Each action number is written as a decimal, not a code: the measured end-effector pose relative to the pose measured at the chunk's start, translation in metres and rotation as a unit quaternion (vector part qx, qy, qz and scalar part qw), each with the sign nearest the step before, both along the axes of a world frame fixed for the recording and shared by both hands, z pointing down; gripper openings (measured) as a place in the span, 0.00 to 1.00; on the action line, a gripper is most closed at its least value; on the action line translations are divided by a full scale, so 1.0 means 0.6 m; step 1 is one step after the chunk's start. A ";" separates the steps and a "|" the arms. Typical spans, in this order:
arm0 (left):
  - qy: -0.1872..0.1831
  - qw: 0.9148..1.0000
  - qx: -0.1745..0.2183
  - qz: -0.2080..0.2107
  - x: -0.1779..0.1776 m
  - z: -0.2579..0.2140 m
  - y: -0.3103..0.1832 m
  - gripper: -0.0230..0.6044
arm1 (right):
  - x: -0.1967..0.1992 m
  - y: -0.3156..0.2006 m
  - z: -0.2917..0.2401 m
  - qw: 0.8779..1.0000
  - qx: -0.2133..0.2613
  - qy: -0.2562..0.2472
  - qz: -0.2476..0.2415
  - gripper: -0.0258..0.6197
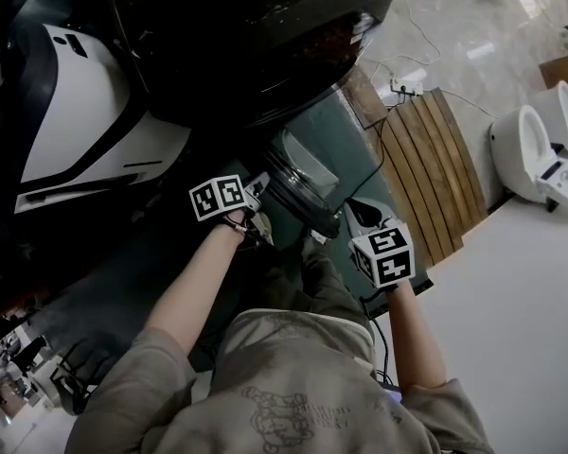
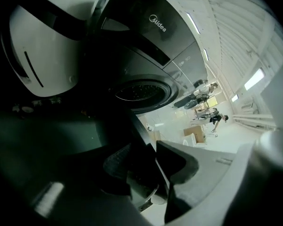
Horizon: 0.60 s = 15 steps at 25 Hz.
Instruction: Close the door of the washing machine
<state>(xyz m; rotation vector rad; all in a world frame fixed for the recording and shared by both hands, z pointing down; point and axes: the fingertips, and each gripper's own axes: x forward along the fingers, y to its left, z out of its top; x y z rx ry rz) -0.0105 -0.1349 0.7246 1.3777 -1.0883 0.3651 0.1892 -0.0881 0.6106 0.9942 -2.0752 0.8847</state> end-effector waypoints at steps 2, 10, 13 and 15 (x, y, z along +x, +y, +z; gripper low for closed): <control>0.020 1.000 -0.001 -0.021 0.012 0.000 -0.014 0.31 | 0.000 -0.007 0.001 1.000 0.001 -0.001 0.003 0.08; 0.104 0.992 -0.009 -0.067 0.050 -0.004 -0.069 0.29 | 0.002 -0.035 0.008 1.000 0.000 -0.001 0.013 0.08; 0.124 0.989 -0.013 -0.082 0.059 -0.004 -0.092 0.29 | 0.001 -0.043 0.013 1.000 -0.002 0.002 0.014 0.08; 0.135 0.986 -0.017 -0.098 0.064 -0.005 -0.107 0.29 | 0.001 -0.048 0.014 1.000 -0.003 0.000 0.021 0.08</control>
